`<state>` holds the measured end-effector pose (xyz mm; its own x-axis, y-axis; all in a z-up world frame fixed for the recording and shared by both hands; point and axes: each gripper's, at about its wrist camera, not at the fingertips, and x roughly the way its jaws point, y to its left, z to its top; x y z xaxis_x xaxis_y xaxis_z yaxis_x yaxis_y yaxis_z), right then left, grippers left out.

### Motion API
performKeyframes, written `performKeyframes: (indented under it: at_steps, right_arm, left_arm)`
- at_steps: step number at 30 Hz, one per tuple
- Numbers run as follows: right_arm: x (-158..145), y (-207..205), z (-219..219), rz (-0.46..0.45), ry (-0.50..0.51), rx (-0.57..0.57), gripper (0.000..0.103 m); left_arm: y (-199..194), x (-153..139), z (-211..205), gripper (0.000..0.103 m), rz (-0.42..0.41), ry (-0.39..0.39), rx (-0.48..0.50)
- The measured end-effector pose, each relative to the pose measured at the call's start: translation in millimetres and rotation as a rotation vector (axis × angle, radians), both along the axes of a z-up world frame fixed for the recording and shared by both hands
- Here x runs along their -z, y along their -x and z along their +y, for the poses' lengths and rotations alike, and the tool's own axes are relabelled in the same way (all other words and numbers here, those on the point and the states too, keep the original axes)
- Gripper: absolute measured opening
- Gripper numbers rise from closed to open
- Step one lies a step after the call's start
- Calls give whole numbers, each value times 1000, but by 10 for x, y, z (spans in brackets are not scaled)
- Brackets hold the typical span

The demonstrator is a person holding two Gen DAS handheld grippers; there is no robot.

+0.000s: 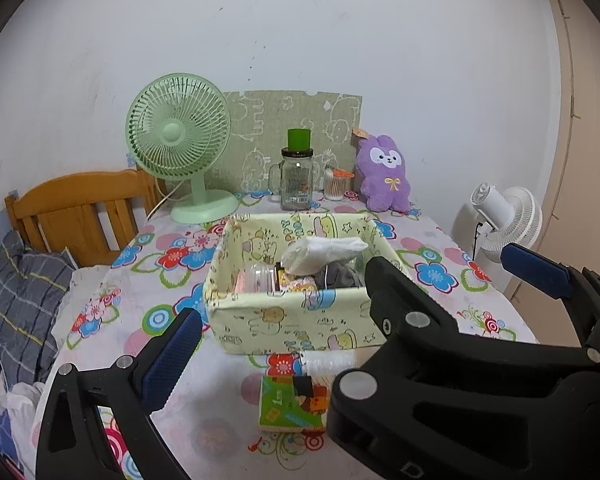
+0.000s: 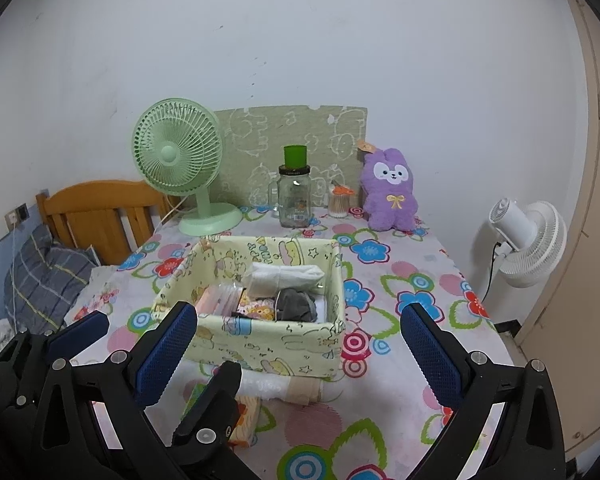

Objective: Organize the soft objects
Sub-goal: 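Move both grippers back past the box toward the green packet and white roll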

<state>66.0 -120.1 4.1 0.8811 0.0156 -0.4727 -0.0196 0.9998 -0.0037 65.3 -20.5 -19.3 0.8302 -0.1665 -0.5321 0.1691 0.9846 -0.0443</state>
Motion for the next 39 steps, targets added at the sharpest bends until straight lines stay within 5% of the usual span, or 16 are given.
performKeyframes:
  at_steps: [19,39]
  right_arm:
    - [422,94,20,19,-20,-41,103]
    - [919,49,-48,80,-39,-44,103]
  left_arm:
    - [135,380,0,101,-7,-14,-20]
    - [44,898,-46,101,96,21,11]
